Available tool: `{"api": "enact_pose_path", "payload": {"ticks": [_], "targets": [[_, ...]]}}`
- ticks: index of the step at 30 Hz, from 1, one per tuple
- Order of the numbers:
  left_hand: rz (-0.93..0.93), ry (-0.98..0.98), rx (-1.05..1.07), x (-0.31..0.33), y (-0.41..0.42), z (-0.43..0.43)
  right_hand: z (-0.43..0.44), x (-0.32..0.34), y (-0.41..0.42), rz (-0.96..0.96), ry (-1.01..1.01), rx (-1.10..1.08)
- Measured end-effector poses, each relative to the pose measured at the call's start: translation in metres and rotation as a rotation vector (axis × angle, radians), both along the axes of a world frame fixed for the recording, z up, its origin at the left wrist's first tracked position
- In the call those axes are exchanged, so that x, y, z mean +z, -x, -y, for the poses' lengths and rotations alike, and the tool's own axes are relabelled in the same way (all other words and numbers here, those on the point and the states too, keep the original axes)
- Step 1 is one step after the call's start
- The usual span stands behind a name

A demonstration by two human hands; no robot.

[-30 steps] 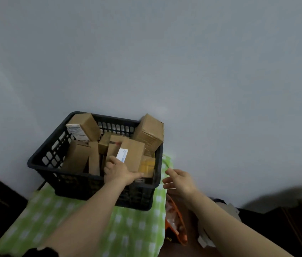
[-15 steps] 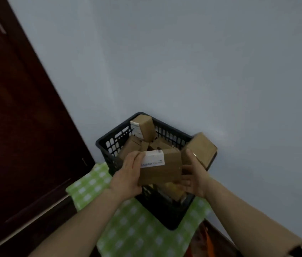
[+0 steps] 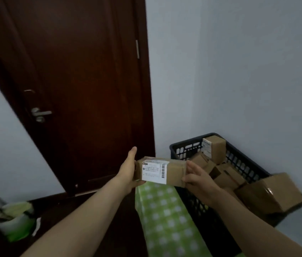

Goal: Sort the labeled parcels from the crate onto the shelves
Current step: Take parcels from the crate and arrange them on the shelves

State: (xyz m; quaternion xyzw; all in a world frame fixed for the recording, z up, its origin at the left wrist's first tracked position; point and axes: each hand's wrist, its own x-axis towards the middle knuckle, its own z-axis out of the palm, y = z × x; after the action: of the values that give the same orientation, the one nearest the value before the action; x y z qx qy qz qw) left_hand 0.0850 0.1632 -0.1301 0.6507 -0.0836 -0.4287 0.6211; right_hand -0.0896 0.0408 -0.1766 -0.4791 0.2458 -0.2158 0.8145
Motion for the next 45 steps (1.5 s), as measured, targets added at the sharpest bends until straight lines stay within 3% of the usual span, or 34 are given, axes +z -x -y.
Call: {"api": "enact_pose_path", "payload": {"ticks": [7,15,21,32,45], "targets": [[0.037,0.079,0.097,0.011,-0.023,-0.057,-0.031,0.018,-0.033,0.069,-0.038,0.146],[-0.004,0.177,0.077,0.016,-0.039,-0.078,-0.044,0.031,-0.053,0.027,-0.009,-0.007],[0.073,0.181,0.009,0.018,-0.043,-0.089,-0.05,0.037,-0.061,0.019,0.059,-0.009],[0.17,0.313,-0.03,0.017,-0.063,-0.097,-0.058,0.037,-0.066,0.018,0.009,-0.028],[0.202,0.301,-0.044,0.018,-0.067,-0.111,-0.069,0.038,-0.074,0.037,0.025,-0.022]]}}
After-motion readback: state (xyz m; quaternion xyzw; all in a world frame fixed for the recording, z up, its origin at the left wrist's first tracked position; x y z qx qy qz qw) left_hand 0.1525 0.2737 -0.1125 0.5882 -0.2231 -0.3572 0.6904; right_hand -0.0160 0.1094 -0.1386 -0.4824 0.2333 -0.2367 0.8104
